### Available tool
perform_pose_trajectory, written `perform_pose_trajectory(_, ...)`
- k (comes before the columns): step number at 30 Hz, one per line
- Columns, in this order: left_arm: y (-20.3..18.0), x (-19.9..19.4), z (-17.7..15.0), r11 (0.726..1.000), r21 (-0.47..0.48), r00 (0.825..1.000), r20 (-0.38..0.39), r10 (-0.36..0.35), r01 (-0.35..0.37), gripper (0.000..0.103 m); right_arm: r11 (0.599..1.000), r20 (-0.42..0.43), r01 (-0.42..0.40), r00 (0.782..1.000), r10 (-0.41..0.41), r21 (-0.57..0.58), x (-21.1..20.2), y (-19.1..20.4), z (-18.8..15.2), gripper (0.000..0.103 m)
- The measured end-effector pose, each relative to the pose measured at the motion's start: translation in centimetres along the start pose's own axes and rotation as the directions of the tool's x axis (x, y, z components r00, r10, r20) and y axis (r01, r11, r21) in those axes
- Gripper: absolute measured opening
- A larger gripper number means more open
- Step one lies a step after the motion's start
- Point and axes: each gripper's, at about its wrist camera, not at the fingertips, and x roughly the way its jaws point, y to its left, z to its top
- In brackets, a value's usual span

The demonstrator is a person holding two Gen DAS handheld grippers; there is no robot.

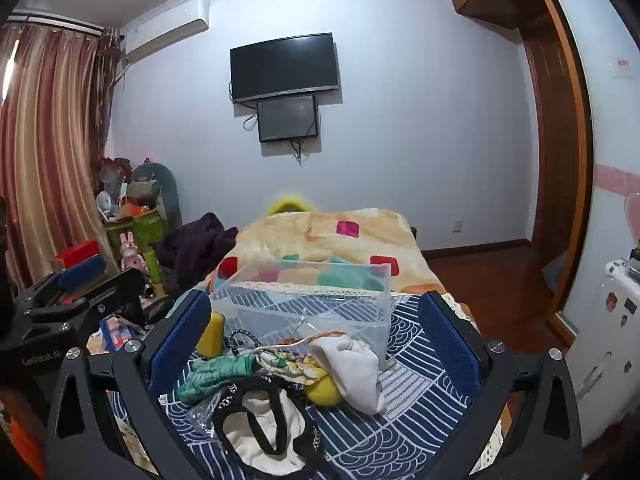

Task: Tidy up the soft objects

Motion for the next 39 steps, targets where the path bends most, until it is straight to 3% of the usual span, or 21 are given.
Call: perform_pose_trajectory(39,-0.2,-0.8,0.4,1.000,-0.003,0.999,0.032,-0.018,0.018,0.103,1.000,0.023,-0.009,1.000,0.009,-0.007,-1.0,0.5,0.3,0.103)
